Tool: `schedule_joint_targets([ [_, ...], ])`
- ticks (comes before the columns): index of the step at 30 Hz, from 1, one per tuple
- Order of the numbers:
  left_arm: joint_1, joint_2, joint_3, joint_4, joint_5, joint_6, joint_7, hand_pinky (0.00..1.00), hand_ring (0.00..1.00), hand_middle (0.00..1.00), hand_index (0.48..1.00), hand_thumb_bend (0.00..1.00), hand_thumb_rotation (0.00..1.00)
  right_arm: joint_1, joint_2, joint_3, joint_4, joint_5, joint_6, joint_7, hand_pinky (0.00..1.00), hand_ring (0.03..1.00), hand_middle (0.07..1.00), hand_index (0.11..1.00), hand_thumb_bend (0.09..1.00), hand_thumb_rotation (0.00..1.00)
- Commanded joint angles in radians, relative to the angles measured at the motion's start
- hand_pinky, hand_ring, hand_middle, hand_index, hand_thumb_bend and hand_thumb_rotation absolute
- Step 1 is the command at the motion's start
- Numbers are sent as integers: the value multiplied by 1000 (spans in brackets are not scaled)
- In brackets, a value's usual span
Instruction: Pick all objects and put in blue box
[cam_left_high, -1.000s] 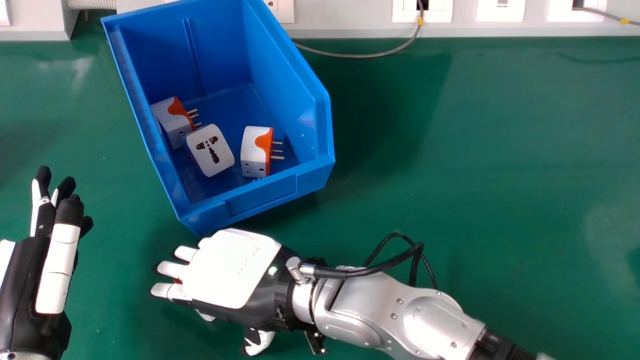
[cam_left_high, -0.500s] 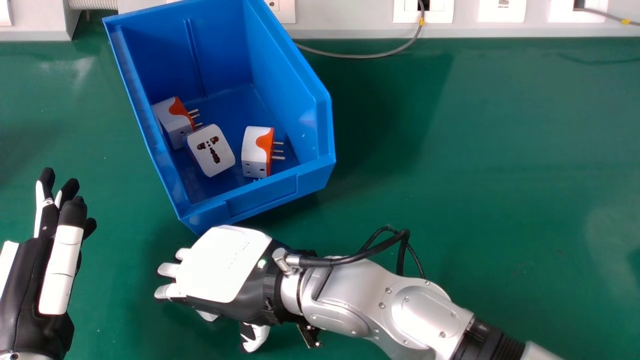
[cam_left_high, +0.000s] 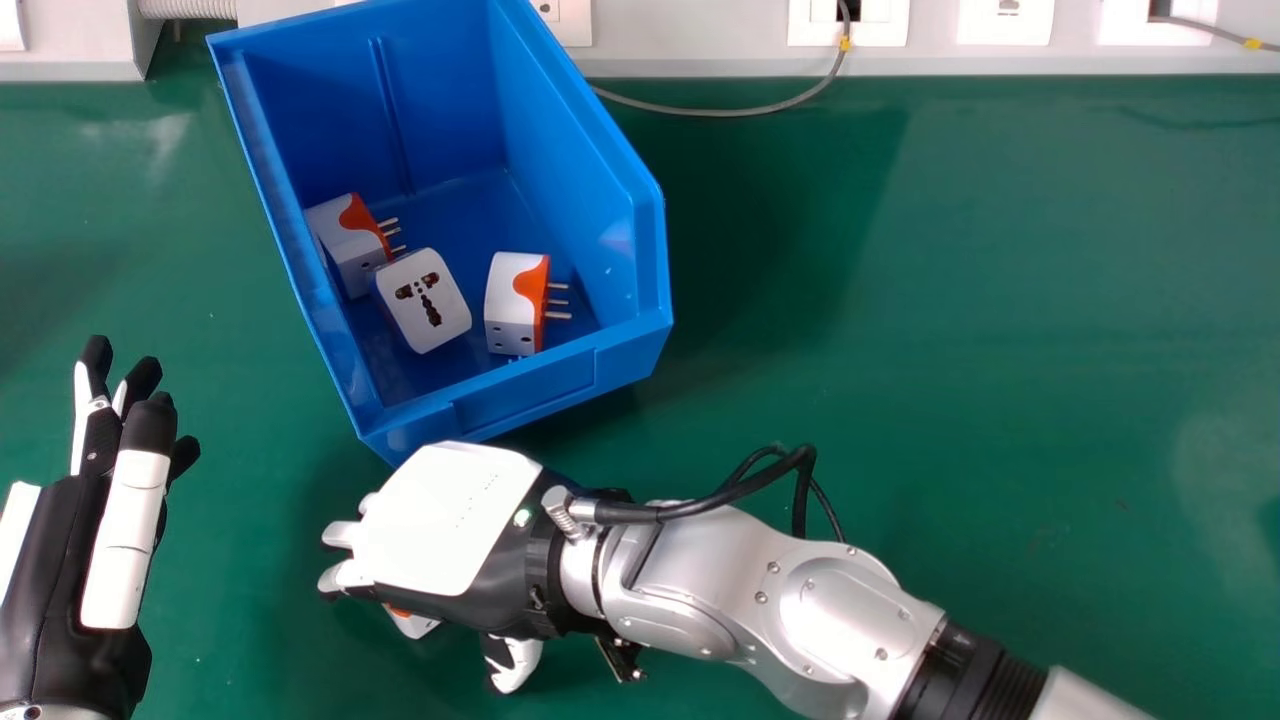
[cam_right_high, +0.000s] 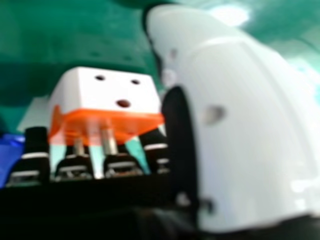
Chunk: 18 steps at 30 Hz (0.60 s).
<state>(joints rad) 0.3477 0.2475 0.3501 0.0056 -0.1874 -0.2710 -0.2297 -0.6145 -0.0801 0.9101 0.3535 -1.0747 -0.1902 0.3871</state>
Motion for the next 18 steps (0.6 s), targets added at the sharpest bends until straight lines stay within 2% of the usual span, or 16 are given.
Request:
schedule_joint_targets([
  [1,3,-4,-1,-30,6,-7,7,928,990,997,1000,872,948,-15,-4,8,21,-5,-4,-3,849,931,950,878,423,60],
  [4,8,-6,-5,-37,4,-8,7,924,988,997,1000,865,947,-25,1,12,42,-10,-10,-27,845,929,947,874,444,31],
  [7,4,-4,-6,-24,4,-18,3,921,987,996,1000,854,945,-32,10,16,69,-14,-15,-60,829,917,934,857,480,19],
  [8,6,-4,-6,-27,4,-18,4,921,987,996,1000,854,945,-33,10,16,73,-12,-19,-67,829,917,934,857,480,19],
  [9,8,-4,-7,-31,3,-17,4,921,987,997,1000,843,945,-35,10,17,77,-11,-23,-75,797,892,907,825,545,12],
  [11,10,-4,-7,-36,2,-15,4,920,987,997,1000,840,944,-39,9,18,82,-9,-28,-83,781,881,895,810,569,10],
  [13,11,-4,-6,-31,-1,-20,1,920,986,997,1000,834,944,-36,3,18,87,-10,-40,-124,732,849,863,771,610,6],
  [14,11,-4,-6,-32,-2,-20,0,920,986,997,1000,834,944,-34,2,18,94,-13,-46,-154,732,849,863,771,610,6],
  [15,12,-4,-6,-34,-2,-19,-1,920,986,997,1000,832,944,-31,3,19,104,-16,-50,-185,683,808,823,715,590,29],
  [16,15,-5,-7,-39,-3,-17,0,920,986,997,1000,832,944,-30,5,20,116,-18,-54,-209,683,808,823,715,590,29],
  [17,14,-5,-8,-38,-3,-17,0,920,986,996,1000,830,944,-29,10,20,127,-15,-55,-225,618,732,762,667,576,23],
  [18,13,-5,-7,-31,-4,-21,-1,920,986,996,1000,830,944,-28,15,18,135,-9,-55,-233,618,732,762,667,576,23],
])
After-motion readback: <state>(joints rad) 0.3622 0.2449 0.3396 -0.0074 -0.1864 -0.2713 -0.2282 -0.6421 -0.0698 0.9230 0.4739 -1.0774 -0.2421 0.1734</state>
